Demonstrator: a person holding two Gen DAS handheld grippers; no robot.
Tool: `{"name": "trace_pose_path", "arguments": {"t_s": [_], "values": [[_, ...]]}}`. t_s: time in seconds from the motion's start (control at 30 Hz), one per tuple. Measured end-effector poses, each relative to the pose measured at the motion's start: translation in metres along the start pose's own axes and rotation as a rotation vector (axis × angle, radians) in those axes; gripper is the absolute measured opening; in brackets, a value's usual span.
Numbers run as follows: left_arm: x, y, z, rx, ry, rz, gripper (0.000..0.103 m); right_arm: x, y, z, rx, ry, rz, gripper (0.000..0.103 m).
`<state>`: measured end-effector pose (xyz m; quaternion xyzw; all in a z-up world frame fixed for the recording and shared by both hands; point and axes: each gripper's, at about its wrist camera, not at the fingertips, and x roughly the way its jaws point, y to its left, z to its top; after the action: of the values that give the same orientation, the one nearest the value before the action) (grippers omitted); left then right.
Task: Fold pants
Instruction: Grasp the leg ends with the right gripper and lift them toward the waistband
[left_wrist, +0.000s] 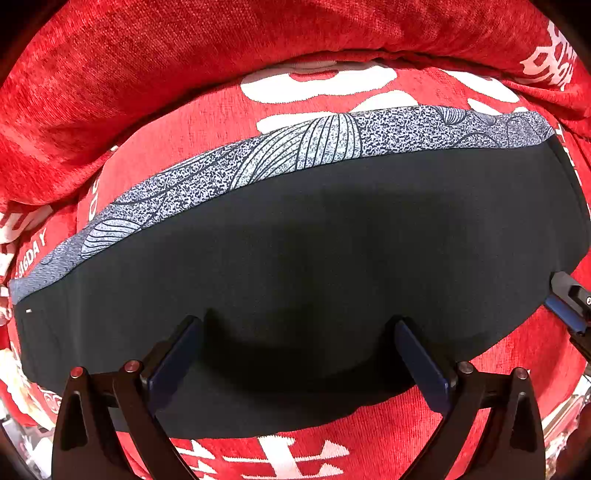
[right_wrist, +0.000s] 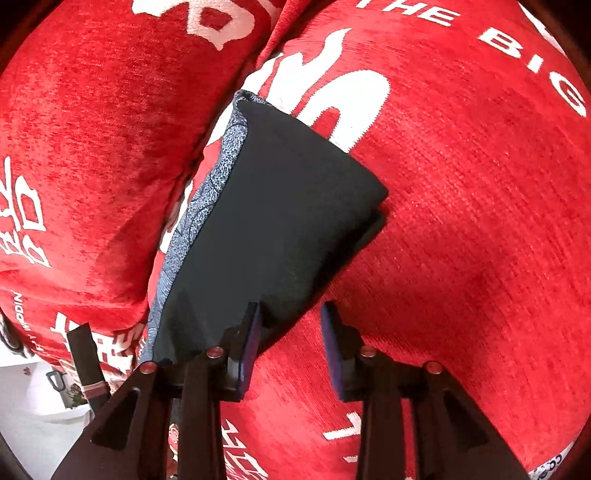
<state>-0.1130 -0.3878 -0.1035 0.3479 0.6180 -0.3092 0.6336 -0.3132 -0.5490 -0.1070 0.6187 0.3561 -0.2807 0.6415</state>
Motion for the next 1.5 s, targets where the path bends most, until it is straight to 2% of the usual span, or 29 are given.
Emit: {"name": "trace_pose_path", "arguments": {"t_s": [0.17, 0.27, 0.37, 0.57, 0.67, 0.7, 0.73, 0.77, 0.8, 0.83, 0.9, 1.07, 1.17, 1.3, 1.5], "values": [[0.001, 0.000, -0.001, 0.000, -0.002, -0.001, 0.103, 0.002, -0.002, 0.001, -0.002, -0.009, 0.038, 0.037], [0.003, 0.000, -0.003, 0.005, -0.007, -0.001, 0.103, 0.006, -0.006, 0.002, 0.020, -0.016, 0.109, 0.042], [0.002, -0.001, -0.004, 0.010, -0.013, 0.001, 0.103, 0.010, -0.010, 0.005, 0.025, -0.032, 0.159, 0.042], [0.000, -0.006, -0.005, 0.029, -0.034, 0.017, 0.103, 0.012, 0.008, 0.018, -0.056, -0.066, 0.246, 0.042], [-0.006, -0.008, -0.004, 0.040, -0.031, 0.031, 0.103, 0.022, 0.017, 0.024, -0.086, -0.061, 0.223, 0.042], [-0.015, -0.005, -0.002, 0.023, -0.066, 0.058, 0.103, 0.028, 0.014, 0.027, -0.066, -0.046, 0.215, 0.042], [-0.027, -0.001, 0.001, 0.002, -0.115, 0.067, 0.103, 0.033, 0.011, 0.029, -0.032, -0.025, 0.215, 0.038], [-0.035, 0.003, 0.003, -0.015, -0.150, 0.065, 0.103, 0.032, 0.008, 0.030, 0.003, -0.025, 0.217, 0.025], [-0.042, 0.007, 0.007, -0.036, -0.179, 0.068, 0.103, 0.031, 0.006, 0.031, 0.028, -0.023, 0.207, 0.021], [-0.044, 0.010, 0.011, -0.050, -0.186, 0.078, 0.103, 0.030, 0.005, 0.030, 0.031, -0.022, 0.209, 0.020], [-0.035, 0.013, 0.019, -0.059, -0.151, 0.086, 0.103, 0.025, 0.012, 0.027, -0.006, -0.037, 0.198, 0.016], [0.002, -0.004, 0.013, -0.052, -0.080, 0.060, 0.103, 0.010, 0.031, 0.022, -0.086, -0.064, 0.203, 0.015], [0.002, -0.011, 0.005, -0.084, -0.147, 0.067, 0.103, 0.008, 0.041, 0.021, -0.132, -0.062, 0.187, 0.015], [0.002, -0.008, 0.005, -0.102, -0.136, 0.035, 0.103, 0.014, 0.039, 0.025, -0.121, -0.060, 0.175, 0.017], [0.000, -0.015, 0.004, -0.100, -0.145, 0.041, 0.103, 0.021, 0.024, 0.027, -0.078, -0.041, 0.172, 0.024]]}}
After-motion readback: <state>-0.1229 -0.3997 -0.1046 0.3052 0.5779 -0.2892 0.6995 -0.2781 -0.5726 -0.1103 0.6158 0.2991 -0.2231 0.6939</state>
